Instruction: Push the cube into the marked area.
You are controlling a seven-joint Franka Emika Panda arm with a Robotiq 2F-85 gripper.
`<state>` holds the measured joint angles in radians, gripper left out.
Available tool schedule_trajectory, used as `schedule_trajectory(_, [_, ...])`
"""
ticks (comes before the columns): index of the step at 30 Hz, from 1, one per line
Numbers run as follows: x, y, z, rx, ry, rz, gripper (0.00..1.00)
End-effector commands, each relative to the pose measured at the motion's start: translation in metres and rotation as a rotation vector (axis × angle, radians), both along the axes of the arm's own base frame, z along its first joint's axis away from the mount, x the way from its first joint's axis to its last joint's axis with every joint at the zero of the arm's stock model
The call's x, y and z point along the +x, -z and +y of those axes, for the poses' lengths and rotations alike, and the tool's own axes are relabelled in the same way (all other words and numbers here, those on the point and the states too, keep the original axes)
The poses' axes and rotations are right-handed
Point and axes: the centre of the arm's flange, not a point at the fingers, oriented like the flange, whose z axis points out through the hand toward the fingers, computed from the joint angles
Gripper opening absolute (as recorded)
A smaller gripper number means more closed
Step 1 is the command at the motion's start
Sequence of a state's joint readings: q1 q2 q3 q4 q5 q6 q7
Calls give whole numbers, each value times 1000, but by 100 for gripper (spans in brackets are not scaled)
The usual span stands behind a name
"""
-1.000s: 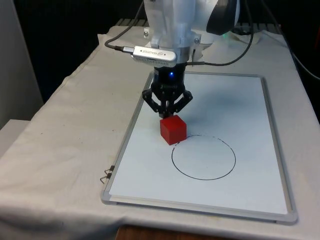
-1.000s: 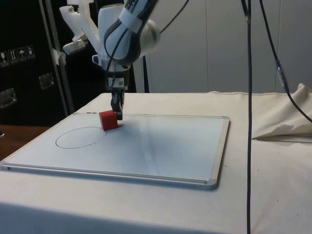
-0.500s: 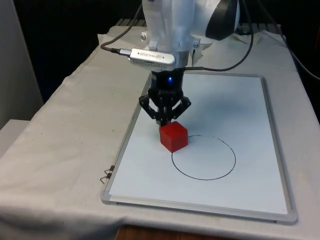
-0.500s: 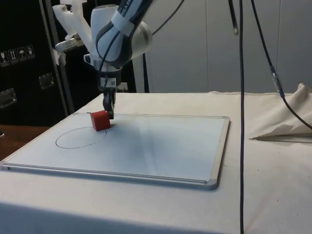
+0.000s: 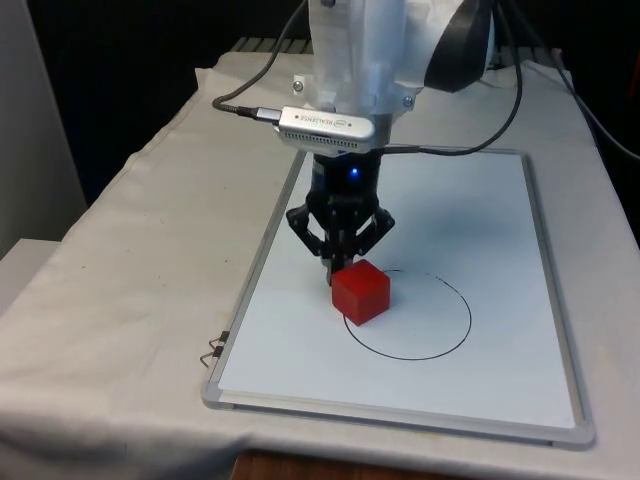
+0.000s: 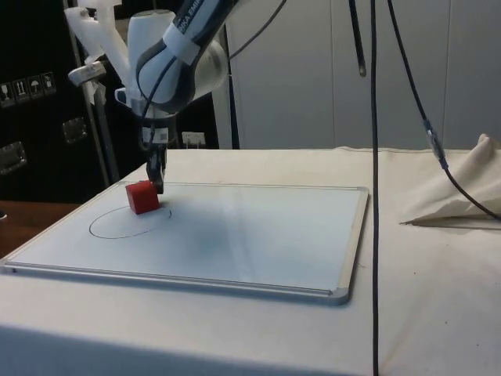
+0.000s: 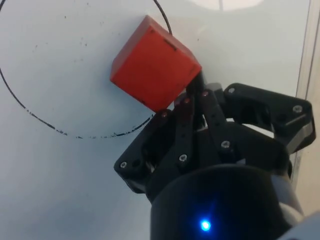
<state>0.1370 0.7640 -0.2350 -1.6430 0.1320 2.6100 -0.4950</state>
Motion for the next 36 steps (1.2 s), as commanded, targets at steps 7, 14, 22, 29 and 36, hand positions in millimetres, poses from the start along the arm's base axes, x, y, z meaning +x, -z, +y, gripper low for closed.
schedule_trajectory(7, [6, 1, 2, -6, -57, -6, 0])
schedule_trajectory(14, [7, 1, 2, -16, -104, -11, 0])
schedule_trajectory(22, [11, 0, 7, -27, -147, -23, 0])
schedule_trajectory(29, [20, -1, 16, -31, -171, -38, 0])
schedule_trajectory(36, [26, -2, 21, -37, -200, -50, 0])
